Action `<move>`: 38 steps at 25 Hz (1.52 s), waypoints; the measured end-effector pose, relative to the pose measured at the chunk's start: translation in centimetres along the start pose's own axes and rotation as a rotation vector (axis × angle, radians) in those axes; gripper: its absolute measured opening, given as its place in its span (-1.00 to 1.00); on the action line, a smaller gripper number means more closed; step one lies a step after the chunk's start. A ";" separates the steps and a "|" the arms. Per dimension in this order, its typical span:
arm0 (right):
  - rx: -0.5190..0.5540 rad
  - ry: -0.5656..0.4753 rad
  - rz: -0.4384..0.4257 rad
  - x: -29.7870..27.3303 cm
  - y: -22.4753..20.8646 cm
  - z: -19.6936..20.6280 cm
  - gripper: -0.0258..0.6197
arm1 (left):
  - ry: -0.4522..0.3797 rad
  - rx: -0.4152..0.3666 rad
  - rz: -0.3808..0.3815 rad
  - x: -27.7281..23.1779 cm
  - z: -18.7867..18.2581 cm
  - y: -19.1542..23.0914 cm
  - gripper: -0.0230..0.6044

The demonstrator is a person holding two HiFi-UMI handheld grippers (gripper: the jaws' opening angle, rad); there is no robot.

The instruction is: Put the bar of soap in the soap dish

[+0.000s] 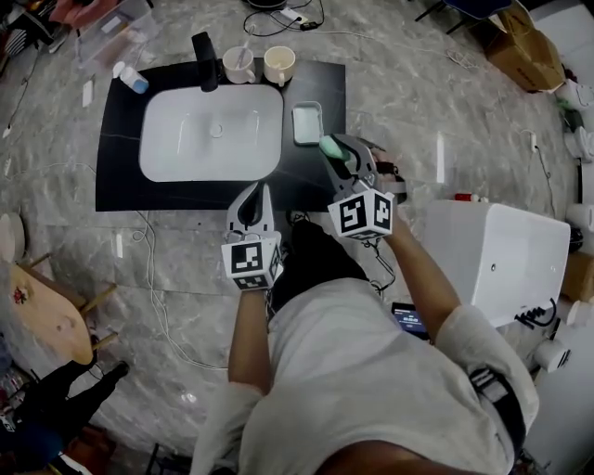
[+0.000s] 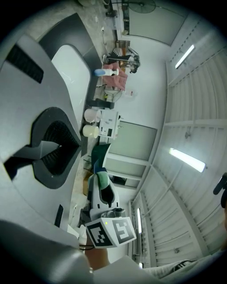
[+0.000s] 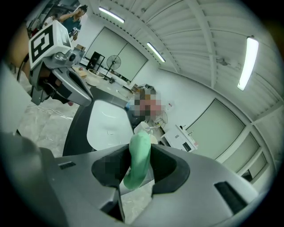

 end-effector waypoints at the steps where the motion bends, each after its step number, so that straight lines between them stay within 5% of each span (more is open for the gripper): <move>1: 0.008 0.012 -0.006 -0.7 0.1 0.3 -0.52 | 0.016 -0.001 -0.005 -0.4 0.4 0.1 -0.87; 17: 0.071 0.083 -0.156 -8.5 1.7 3.8 -0.52 | 0.137 0.063 -0.079 -5.4 3.9 2.4 -0.87; 38: 0.213 0.049 -0.236 -13.6 3.3 6.1 -0.52 | 0.188 0.104 -0.085 -8.3 5.2 3.9 -0.87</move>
Point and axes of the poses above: the fingertips, and each gripper's own axes: x backward along the fingers, y to its left, z out of its underside, the point moved 8 cm from there along x, backward along the fingers
